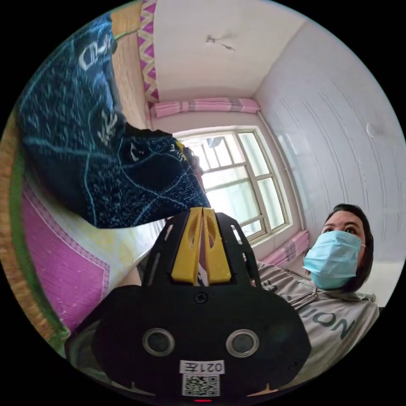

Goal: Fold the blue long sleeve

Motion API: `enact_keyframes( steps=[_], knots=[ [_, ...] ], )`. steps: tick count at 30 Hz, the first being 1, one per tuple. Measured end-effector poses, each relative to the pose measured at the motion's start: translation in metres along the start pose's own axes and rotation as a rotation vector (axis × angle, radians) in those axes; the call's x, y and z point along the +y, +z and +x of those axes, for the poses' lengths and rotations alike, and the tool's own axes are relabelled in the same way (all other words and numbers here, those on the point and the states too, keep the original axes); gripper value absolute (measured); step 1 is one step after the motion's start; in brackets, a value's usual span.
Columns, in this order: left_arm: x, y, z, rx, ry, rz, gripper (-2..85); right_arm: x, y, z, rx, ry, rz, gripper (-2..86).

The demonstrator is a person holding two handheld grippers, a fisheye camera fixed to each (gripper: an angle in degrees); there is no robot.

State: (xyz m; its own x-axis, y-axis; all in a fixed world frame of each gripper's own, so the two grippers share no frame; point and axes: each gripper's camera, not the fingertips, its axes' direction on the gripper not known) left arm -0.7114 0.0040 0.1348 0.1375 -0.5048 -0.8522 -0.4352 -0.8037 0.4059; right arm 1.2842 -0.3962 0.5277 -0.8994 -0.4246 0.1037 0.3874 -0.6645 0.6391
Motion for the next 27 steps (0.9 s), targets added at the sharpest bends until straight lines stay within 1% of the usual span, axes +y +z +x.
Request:
enact_keyframes(
  steps=[2,3,5,6,8,9,11,12,14,16,18,19,21,23,24,25,26,27],
  knots=[
    [-0.022,-0.051,0.017,0.007,0.027,0.094,-0.9,-0.047,0.037,-0.071,0.027,-0.059,-0.013,2.5],
    [-0.027,-0.064,0.02,0.0,0.03,0.119,-0.9,-0.061,0.05,-0.088,0.033,-0.07,-0.019,2.5],
    [-0.046,-0.123,0.029,-0.044,0.037,0.234,-1.0,-0.121,0.116,-0.142,0.068,-0.092,-0.048,2.6],
    [-0.05,-0.138,0.029,-0.056,0.032,0.262,-1.0,-0.136,0.135,-0.152,0.075,-0.093,-0.057,2.7],
    [-0.063,-0.192,0.02,-0.073,-0.01,0.377,-1.0,-0.197,0.217,-0.186,0.088,-0.094,-0.095,3.0],
    [-0.066,-0.204,0.017,-0.082,-0.016,0.404,-1.0,-0.212,0.238,-0.192,0.091,-0.092,-0.105,3.1],
    [-0.074,-0.242,-0.007,-0.136,-0.087,0.497,-1.0,-0.264,0.325,-0.213,0.149,-0.099,-0.148,3.9],
    [-0.074,-0.25,-0.016,-0.136,-0.11,0.522,-1.0,-0.275,0.345,-0.214,0.167,-0.096,-0.152,4.2],
    [-0.067,-0.274,-0.045,-0.168,-0.194,0.58,-0.9,-0.306,0.418,-0.203,0.244,-0.065,-0.189,6.6],
    [-0.051,-0.288,-0.044,-0.183,-0.18,0.631,-0.9,-0.311,0.443,-0.191,0.269,-0.045,-0.161,8.2],
    [-0.036,-0.3,-0.026,-0.236,-0.127,0.662,-0.9,-0.304,0.44,-0.191,0.262,-0.05,-0.121,8.6],
    [-0.029,-0.304,-0.012,-0.293,-0.095,0.681,-0.9,-0.293,0.43,-0.202,0.242,-0.086,-0.098,8.2],
    [-0.038,-0.295,0.005,-0.36,-0.036,0.622,-0.9,-0.266,0.409,-0.23,0.186,-0.181,-0.087,6.7],
    [-0.075,-0.252,0.014,-0.387,0.059,0.44,-0.9,-0.212,0.397,-0.28,0.127,-0.354,-0.114,3.1],
    [-0.086,-0.236,0.014,-0.395,0.071,0.38,-0.9,-0.196,0.4,-0.293,0.119,-0.396,-0.135,2.4],
    [-0.108,-0.203,0.013,-0.396,0.109,0.282,-0.9,-0.165,0.411,-0.315,0.13,-0.466,-0.184,1.2],
    [-0.128,-0.169,0.01,-0.418,0.134,0.194,-0.8,-0.134,0.429,-0.333,0.185,-0.521,-0.232,0.5],
    [-0.138,-0.153,0.006,-0.441,0.135,0.154,-0.8,-0.119,0.44,-0.339,0.233,-0.545,-0.249,0.1]
  ],
)
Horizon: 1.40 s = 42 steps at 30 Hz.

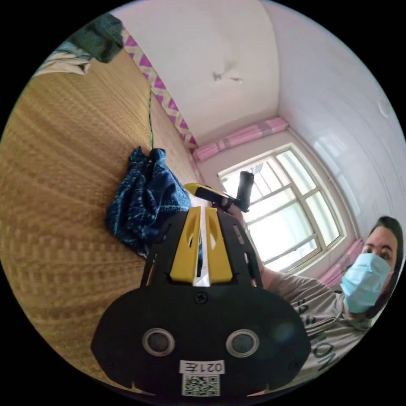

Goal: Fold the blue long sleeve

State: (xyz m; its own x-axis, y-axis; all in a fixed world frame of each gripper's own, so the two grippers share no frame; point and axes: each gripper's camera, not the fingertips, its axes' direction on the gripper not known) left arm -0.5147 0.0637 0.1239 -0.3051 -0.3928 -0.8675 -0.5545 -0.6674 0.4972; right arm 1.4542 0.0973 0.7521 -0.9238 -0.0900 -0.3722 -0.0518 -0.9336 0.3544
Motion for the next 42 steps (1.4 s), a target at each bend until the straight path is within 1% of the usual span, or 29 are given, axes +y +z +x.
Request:
enact_keyframes(
  steps=[2,3,4,5,6,7,9,10,11,12,14,15,16,17,18,20,21,23,25,27,28,30,34,36,37,38,39,41,42],
  knots=[
    [-0.024,0.057,-0.009,-0.106,-0.027,-0.082,-0.8,0.023,0.057,-0.044,0.248,-0.067,-0.099,-0.4],
    [-0.028,0.067,-0.018,-0.149,-0.059,-0.096,-0.8,0.029,0.073,-0.051,0.305,-0.084,-0.122,-0.4],
    [-0.032,0.08,-0.041,-0.247,-0.136,-0.13,-0.9,0.039,0.107,-0.061,0.406,-0.115,-0.174,-0.5],
    [-0.033,0.082,-0.057,-0.251,-0.131,-0.139,-0.9,0.049,0.136,-0.066,0.496,-0.144,-0.225,-0.6],
    [-0.033,0.081,-0.064,-0.217,-0.142,-0.143,-0.9,0.053,0.143,-0.067,0.527,-0.155,-0.239,-0.6],
    [-0.03,0.073,-0.073,-0.182,-0.19,-0.134,-0.9,0.061,0.138,-0.068,0.564,-0.168,-0.235,-0.6],
    [-0.023,0.058,-0.068,-0.228,-0.199,-0.104,-0.9,0.077,0.097,-0.061,0.572,-0.135,-0.204,-0.4],
    [-0.017,0.048,-0.062,-0.272,-0.18,-0.095,-0.9,0.1,0.048,-0.055,0.566,-0.091,-0.118,0.0],
    [-0.009,0.035,-0.06,-0.281,-0.178,-0.078,-0.9,0.133,-0.009,-0.045,0.536,-0.036,-0.014,1.0],
    [-0.004,0.028,-0.059,-0.276,-0.178,-0.058,-0.9,0.152,-0.036,-0.035,0.516,0.005,0.023,1.8],
    [0.015,-0.002,-0.049,-0.285,-0.153,0.018,-0.9,0.237,-0.118,0.024,0.402,0.195,0.108,8.4],
    [0.02,-0.008,-0.046,-0.289,-0.139,0.032,-0.9,0.26,-0.132,0.044,0.369,0.25,0.124,9.5],
    [0.031,-0.018,-0.04,-0.305,-0.114,0.05,-0.9,0.308,-0.151,0.083,0.292,0.364,0.154,11.6],
    [0.043,-0.024,-0.036,-0.32,-0.098,0.057,-0.9,0.356,-0.159,0.125,0.187,0.469,0.185,12.4],
    [0.05,-0.026,-0.035,-0.324,-0.09,0.059,-0.9,0.378,-0.159,0.144,0.135,0.512,0.204,12.8],
    [0.074,-0.03,-0.035,-0.298,-0.07,0.071,-0.9,0.447,-0.143,0.211,-0.07,0.646,0.274,13.1],
    [0.08,-0.031,-0.037,-0.274,-0.065,0.079,-0.9,0.458,-0.136,0.225,-0.128,0.666,0.294,13.0],
    [0.099,-0.035,-0.053,-0.105,-0.048,0.127,-0.9,0.475,-0.105,0.266,-0.284,0.702,0.324,12.2],
    [0.106,-0.043,-0.059,0.035,-0.002,0.157,-0.9,0.48,-0.09,0.293,-0.344,0.721,0.364,11.0],
    [0.112,-0.048,-0.07,0.117,-0.01,0.172,-0.9,0.481,-0.087,0.318,-0.37,0.738,0.384,10.0],
    [0.115,-0.046,-0.078,0.2,-0.024,0.165,-0.9,0.483,-0.087,0.333,-0.379,0.745,0.388,8.7],
    [0.118,-0.044,-0.082,0.225,-0.032,0.161,-0.8,0.488,-0.092,0.354,-0.382,0.752,0.385,7.2],
    [0.12,-0.026,-0.073,0.097,-0.045,0.106,0.3,0.484,-0.123,0.389,-0.323,0.705,0.34,6.1],
    [0.113,-0.017,-0.065,-0.013,-0.055,0.087,4.5,0.482,-0.129,0.406,-0.323,0.712,0.298,6.7],
    [0.102,-0.012,-0.056,-0.076,-0.026,0.095,9.4,0.486,-0.133,0.419,-0.345,0.727,0.285,7.2],
    [0.086,-0.003,-0.053,-0.1,-0.025,0.06,15.2,0.491,-0.139,0.43,-0.349,0.73,0.281,7.7],
    [0.076,0.003,-0.053,-0.103,-0.026,0.031,16.3,0.495,-0.145,0.434,-0.345,0.732,0.288,7.9],
    [0.048,0.03,-0.055,-0.182,-0.021,-0.1,19.5,0.51,-0.178,0.45,-0.296,0.726,0.346,8.6],
    [0.044,0.038,-0.055,-0.183,-0.018,-0.141,20.1,0.513,-0.187,0.455,-0.277,0.726,0.357,8.7]
  ],
)
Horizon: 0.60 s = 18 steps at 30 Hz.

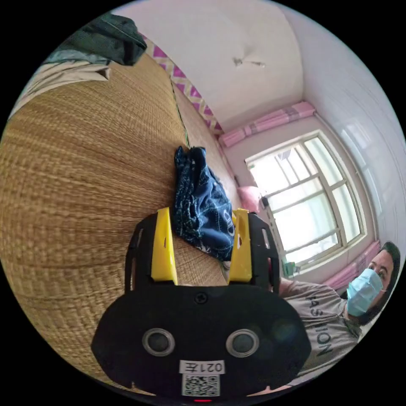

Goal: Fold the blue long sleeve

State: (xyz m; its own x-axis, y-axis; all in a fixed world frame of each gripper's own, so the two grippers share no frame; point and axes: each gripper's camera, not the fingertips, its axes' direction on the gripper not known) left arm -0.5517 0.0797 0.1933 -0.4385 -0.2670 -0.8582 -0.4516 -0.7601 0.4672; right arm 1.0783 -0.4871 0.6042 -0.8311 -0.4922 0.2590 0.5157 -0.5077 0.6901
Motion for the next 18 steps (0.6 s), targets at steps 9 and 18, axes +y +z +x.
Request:
enact_keyframes(
  steps=[9,18],
  knots=[
    [0.017,0.037,0.018,-0.119,0.011,-0.127,16.4,-0.151,-0.044,0.04,-0.018,0.081,0.1,11.3],
    [0.032,0.032,-0.028,0.123,-0.114,-0.07,-0.6,-0.261,-0.007,-0.066,-0.101,0.039,0.093,4.4]
  ],
)
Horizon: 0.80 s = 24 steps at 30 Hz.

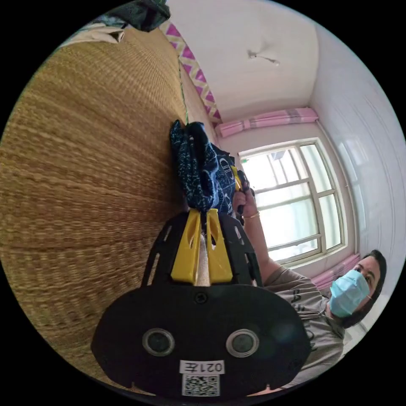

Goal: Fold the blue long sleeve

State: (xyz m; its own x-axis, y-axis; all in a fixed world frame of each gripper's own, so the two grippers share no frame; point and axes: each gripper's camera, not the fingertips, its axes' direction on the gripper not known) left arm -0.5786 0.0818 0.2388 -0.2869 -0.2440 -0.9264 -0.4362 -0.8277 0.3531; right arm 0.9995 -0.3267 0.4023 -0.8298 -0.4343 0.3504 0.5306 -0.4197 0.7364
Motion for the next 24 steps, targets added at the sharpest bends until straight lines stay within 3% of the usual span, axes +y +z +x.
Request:
enact_keyframes(
  steps=[6,14,19,22,24],
  knots=[
    [0.003,-0.128,0.068,0.061,0.15,0.219,-0.9,-0.055,0.118,-0.284,0.047,-0.285,-0.128,3.6],
    [-0.064,-0.379,0.159,-0.194,0.275,0.508,-0.6,-0.169,0.479,-0.699,0.015,-0.553,-0.245,3.7],
    [-0.135,-0.488,0.105,-0.314,0.138,0.581,1.5,-0.195,0.687,-0.825,0.026,-0.588,-0.177,5.4],
    [-0.131,-0.526,0.023,-0.423,-0.059,0.588,1.7,-0.195,0.804,-0.818,0.128,-0.516,-0.186,9.5],
    [-0.101,-0.543,-0.014,-0.403,-0.079,0.658,0.2,-0.184,0.865,-0.79,0.212,-0.48,-0.27,10.8]
  ],
)
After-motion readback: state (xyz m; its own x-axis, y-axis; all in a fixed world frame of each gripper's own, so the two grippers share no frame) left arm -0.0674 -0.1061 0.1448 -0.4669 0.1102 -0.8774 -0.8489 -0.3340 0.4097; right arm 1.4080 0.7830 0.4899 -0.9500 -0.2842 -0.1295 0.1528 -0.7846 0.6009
